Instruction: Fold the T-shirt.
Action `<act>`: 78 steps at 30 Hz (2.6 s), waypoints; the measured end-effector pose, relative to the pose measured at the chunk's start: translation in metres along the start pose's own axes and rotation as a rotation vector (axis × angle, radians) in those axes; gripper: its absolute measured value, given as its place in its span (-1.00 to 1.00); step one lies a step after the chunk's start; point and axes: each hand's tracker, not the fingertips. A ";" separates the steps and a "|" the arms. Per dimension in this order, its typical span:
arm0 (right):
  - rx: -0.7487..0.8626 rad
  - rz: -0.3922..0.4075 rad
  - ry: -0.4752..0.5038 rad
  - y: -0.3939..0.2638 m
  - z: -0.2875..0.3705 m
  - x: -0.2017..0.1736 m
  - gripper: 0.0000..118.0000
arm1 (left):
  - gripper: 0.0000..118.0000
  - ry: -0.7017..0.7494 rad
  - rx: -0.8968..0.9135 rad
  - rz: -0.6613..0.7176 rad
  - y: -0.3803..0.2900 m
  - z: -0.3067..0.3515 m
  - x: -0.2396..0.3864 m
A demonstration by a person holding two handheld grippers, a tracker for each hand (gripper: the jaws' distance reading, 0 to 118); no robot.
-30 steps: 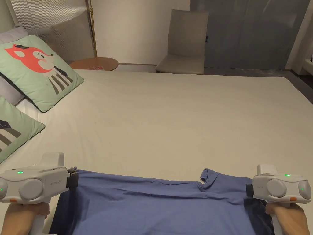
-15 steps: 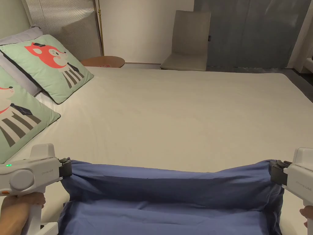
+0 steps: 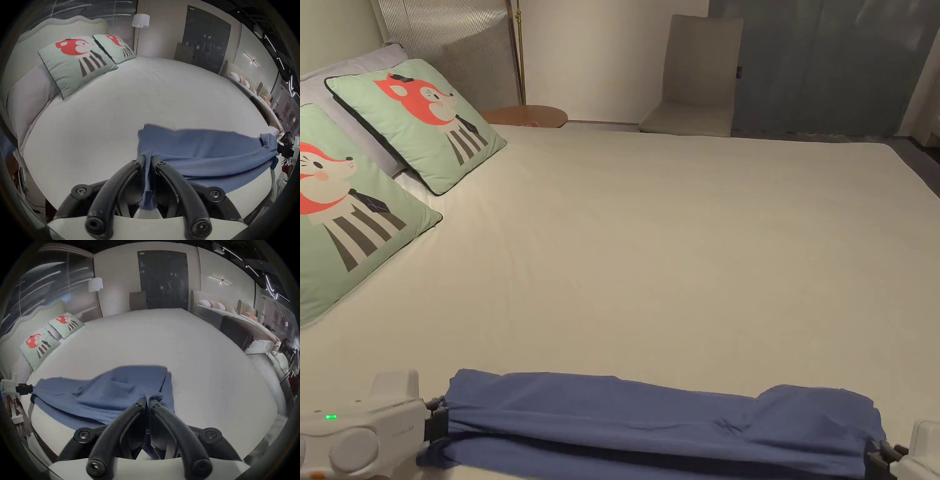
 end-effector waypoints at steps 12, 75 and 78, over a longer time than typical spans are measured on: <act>0.035 0.040 -0.092 -0.002 0.011 -0.025 0.27 | -0.08 0.022 0.021 -0.036 0.003 -0.003 0.008; 0.510 0.221 -0.045 0.084 0.038 -0.155 -0.98 | 0.71 -0.531 -0.200 0.434 0.026 -0.027 -0.064; 0.499 0.225 -0.051 0.082 0.038 -0.154 -0.98 | 0.54 -0.564 -0.179 0.426 0.016 -0.058 -0.088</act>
